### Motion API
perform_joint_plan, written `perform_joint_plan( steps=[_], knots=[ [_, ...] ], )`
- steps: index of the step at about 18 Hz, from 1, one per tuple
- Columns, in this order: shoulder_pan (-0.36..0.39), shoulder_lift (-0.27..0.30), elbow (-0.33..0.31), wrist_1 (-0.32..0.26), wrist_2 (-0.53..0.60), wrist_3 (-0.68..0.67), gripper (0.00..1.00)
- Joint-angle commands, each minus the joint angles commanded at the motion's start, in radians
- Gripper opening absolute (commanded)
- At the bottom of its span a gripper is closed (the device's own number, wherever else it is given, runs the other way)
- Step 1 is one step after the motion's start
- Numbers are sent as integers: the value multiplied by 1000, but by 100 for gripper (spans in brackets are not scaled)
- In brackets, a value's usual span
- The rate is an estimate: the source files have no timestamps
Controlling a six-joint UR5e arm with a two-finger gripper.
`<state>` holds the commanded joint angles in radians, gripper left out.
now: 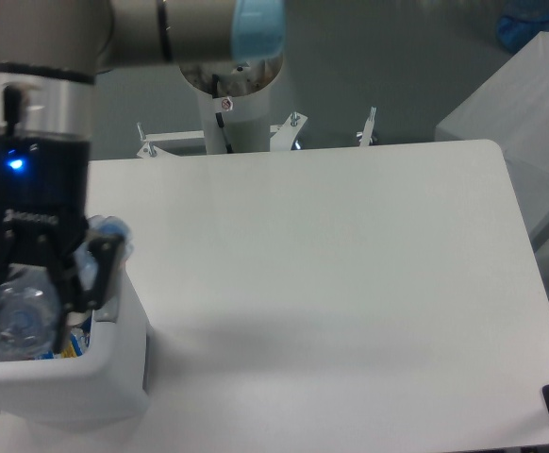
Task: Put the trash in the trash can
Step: 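Carry the bottle over the white bin and drop it in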
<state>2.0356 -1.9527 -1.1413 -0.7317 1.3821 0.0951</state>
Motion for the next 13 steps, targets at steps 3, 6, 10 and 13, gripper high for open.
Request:
perform_joint_plan(
  steps=[3,6,10,13],
  knots=[
    [-12,-18,17,0,0,2,52],
    [-28,-34,17,0,0,-6,52],
    [-49,-44,9,-2,3,-14,53],
    [-64,-60,3,-2,3,-17,54]
  ],
)
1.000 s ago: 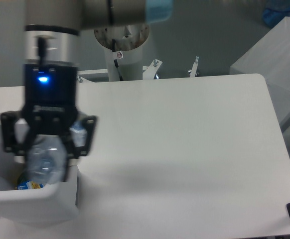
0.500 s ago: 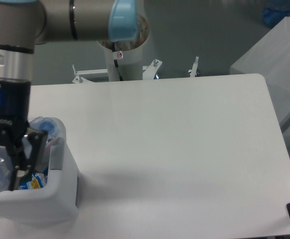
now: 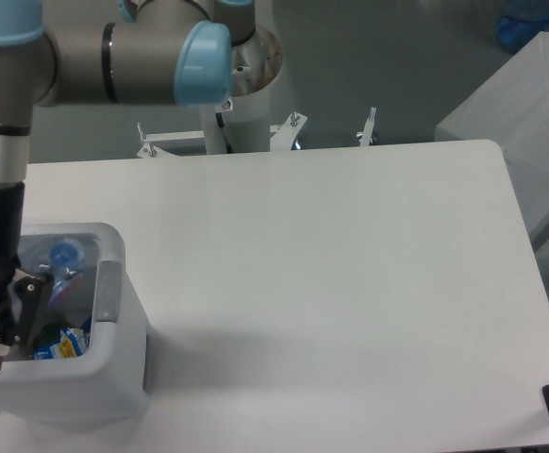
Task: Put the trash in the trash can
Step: 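Carry the bottle over the white bin and drop it in, then raise the open gripper up out of the bin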
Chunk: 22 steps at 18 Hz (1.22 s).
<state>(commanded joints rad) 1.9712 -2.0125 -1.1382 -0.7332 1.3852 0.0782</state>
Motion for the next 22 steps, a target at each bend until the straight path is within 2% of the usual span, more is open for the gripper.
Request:
perform_joint_plan(
  steps=[3,6,8,9,13,16,19,22],
  knots=[
    [-9,-11,-18,0,2,2,59],
    [-11,-3,-51,0,3,3,78],
    [-11,4,-60,0,3,8,97],
    [-11,9,-61,0,5,9,99],
    [1,26,-67,0,8,0,100],
    [113,78,-100,0,8,5,100],
    [185,78,-63,0,3,14,100],
    [250,80,-83,-6,17,75,100]
  ],
)
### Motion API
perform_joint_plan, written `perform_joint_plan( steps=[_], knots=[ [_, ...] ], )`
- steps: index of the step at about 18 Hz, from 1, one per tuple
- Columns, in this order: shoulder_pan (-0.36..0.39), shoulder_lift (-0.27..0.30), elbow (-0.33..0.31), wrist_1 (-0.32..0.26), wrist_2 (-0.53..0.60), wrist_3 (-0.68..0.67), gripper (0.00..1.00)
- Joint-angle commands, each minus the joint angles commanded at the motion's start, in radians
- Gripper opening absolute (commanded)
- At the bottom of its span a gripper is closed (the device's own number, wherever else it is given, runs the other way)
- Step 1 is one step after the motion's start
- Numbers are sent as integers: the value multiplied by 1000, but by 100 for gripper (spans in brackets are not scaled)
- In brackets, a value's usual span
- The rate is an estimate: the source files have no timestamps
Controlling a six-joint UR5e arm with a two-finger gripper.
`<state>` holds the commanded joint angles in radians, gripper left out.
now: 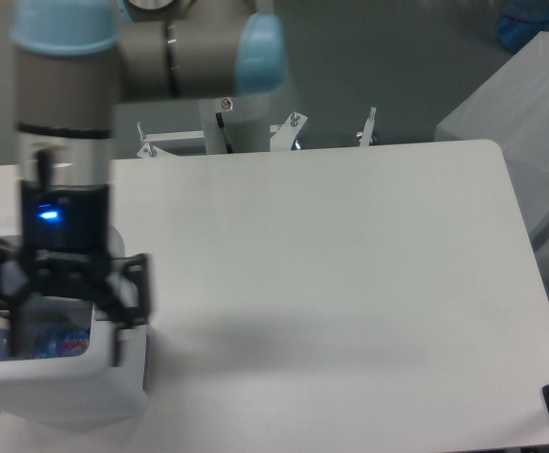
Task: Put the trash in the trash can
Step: 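Raise the open gripper up out of the bin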
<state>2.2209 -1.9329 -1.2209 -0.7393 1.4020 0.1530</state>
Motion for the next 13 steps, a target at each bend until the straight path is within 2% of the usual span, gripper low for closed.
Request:
perform_joint_plan(
  steps=[3,5,9,13],
  knots=[
    [72,28,-83,0,52,152,100],
    [117,34,-118,-2,63,198,100],
    [129,37,-138,-8,116,206,100],
    [141,40,-131,-6,137,204,100]
  ],
)
